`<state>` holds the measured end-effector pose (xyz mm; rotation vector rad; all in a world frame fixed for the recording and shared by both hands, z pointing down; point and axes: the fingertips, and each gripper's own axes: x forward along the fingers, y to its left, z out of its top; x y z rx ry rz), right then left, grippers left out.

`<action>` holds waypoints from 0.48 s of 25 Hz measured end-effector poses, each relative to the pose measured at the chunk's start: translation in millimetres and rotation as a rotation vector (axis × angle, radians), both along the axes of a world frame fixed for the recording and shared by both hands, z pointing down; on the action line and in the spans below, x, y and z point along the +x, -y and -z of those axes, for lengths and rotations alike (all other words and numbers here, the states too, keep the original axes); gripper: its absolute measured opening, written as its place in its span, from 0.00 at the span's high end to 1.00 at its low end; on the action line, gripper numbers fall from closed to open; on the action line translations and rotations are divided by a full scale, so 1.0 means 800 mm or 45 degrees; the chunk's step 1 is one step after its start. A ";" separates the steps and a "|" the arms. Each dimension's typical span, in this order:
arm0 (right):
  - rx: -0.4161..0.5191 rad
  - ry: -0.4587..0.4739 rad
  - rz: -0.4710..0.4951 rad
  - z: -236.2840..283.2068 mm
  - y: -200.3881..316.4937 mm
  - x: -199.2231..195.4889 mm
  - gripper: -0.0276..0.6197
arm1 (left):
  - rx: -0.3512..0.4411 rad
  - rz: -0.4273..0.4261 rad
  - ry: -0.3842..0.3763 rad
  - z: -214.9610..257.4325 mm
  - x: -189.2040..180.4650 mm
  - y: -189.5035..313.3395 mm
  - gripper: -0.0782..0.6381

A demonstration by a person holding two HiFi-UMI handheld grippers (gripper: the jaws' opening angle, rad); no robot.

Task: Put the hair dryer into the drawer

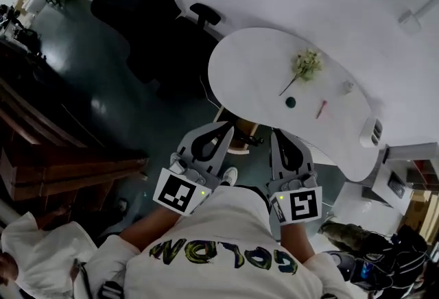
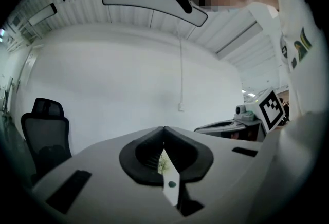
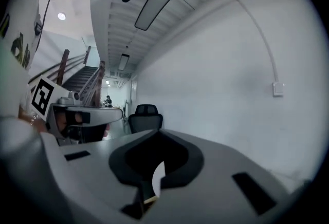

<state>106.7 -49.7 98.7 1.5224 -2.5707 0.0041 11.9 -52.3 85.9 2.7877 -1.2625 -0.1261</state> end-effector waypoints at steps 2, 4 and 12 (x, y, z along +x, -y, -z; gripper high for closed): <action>0.027 0.006 -0.001 0.011 -0.010 0.003 0.94 | 0.014 0.005 -0.005 0.008 0.003 -0.011 0.87; 0.034 0.006 0.004 0.015 -0.014 0.006 0.94 | 0.024 0.003 0.005 0.011 0.008 -0.017 0.87; 0.040 0.011 0.011 0.021 -0.018 0.017 0.94 | 0.039 0.028 -0.001 0.017 0.017 -0.021 0.87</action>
